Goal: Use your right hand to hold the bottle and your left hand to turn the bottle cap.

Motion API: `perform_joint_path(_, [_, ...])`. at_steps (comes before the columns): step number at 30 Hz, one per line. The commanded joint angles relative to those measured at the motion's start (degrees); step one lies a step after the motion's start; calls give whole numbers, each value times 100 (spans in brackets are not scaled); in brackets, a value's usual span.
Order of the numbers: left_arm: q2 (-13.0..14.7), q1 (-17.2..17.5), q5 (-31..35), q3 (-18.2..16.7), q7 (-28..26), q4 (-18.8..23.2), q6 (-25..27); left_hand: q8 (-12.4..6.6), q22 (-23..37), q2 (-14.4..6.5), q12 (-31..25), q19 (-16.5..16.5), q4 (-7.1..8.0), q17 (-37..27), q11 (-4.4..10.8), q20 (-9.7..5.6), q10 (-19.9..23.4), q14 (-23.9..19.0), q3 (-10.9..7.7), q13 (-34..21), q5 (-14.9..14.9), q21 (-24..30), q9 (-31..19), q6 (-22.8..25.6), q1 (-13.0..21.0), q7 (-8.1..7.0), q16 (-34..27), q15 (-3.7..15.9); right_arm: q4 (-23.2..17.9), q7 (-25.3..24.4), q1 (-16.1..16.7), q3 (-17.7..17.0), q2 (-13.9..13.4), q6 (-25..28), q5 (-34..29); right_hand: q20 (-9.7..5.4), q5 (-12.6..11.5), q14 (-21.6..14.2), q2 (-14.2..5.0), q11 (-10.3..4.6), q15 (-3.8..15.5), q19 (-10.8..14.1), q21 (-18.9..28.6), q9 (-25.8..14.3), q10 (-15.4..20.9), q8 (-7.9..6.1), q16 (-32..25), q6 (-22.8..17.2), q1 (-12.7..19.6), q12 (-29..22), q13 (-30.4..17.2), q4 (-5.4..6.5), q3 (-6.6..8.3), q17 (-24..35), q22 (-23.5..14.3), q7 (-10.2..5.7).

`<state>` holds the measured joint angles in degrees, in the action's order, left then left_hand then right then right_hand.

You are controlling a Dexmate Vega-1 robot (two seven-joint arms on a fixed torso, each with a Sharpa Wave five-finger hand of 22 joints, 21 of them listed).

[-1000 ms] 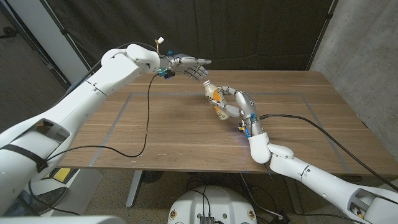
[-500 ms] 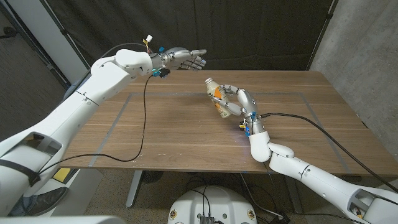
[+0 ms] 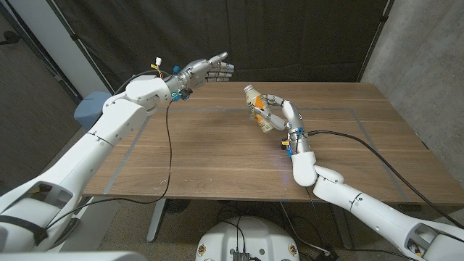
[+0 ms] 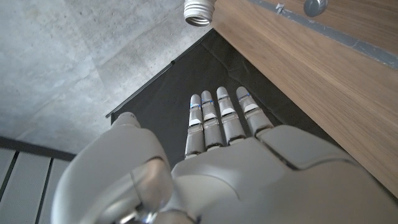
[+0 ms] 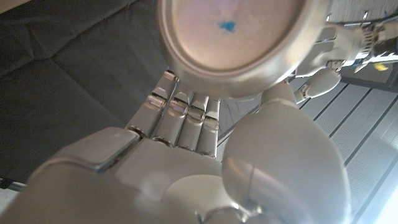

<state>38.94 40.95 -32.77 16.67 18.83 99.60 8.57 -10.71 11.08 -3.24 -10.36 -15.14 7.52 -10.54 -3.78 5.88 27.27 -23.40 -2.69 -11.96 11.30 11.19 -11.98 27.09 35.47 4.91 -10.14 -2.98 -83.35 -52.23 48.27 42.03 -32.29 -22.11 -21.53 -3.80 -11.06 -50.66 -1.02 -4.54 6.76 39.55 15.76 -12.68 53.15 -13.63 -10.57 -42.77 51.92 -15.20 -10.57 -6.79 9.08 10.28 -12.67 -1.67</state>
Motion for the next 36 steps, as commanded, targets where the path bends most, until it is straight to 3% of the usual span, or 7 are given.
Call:
perform_joint_path(1, [-447,823,-766,-490,-211,-347,-1028,-17,26,47,-38,-107,21,-19,25,-169,-56,22,65,-17,30,77,2,-78,-27,-18,-28,21,75,-74,101,-228,215,-196,263,-649,-15,14,-373,-552,600,-42,-4,-5,517,30,9,-766,357,15,-24,26,-12,8,-6,-754])
perform_joint_path(5, [-641,1000,-981,-586,-140,-527,-1285,-18,30,77,-42,-123,18,-21,52,-225,-91,70,95,-15,26,92,6,-120,-51,-48,-25,30,122,-122,134,-299,281,-343,362,-647,-16,20,-380,-546,604,-36,-1,-2,528,28,7,-787,366,17,-24,23,-9,8,-6,-769])
perform_joint_path(13, [-1028,1218,-1146,-722,-191,-837,-1794,-20,26,141,-30,180,10,-22,106,-302,-259,255,170,-10,26,3,13,-233,-109,-113,-9,94,114,-25,222,-511,356,-645,701,-666,-21,25,-394,-558,616,-29,3,7,557,20,0,-850,398,21,-22,7,2,10,-6,-784])
perform_joint_path(15, [-1096,1314,-1162,-759,-299,-813,-1859,-32,26,154,-62,47,5,-22,137,-358,-232,257,191,-9,29,70,15,-246,-123,-116,-31,114,120,9,231,-560,369,-706,751,-668,-21,27,-392,-571,616,-37,0,10,557,21,-1,-859,405,24,-22,1,2,9,-5,-791])
perform_joint_path(21, [-1191,1548,-1080,-864,-512,-778,-2162,-73,35,162,-134,-244,-8,-26,148,-377,-110,60,228,-5,38,200,20,-220,-140,-118,-125,155,177,180,251,-707,412,-914,966,-679,-23,47,-376,-580,612,-42,-2,16,571,29,4,-867,418,29,-21,-11,-3,7,-5,-796])
perform_joint_path(26, [-1164,1688,-940,-895,-775,-689,-2222,-79,34,170,-133,-201,-16,-26,164,-395,-123,72,244,-3,41,184,22,-228,-144,-137,-118,174,260,229,247,-806,503,-1050,1051,-675,-26,61,-351,-589,604,-30,3,21,603,31,5,-891,402,26,-21,-8,-22,6,-3,-808])
perform_joint_path(36, [-1165,1701,-1043,-849,-745,-701,-2155,-126,28,154,-164,-163,-22,-25,206,-392,-49,46,262,0,47,170,27,-129,-153,-85,-125,188,356,407,251,-889,590,-1066,1066,-677,-47,37,-320,-602,610,-30,0,32,659,33,-14,-943,382,21,-21,-4,-49,11,1,-828])
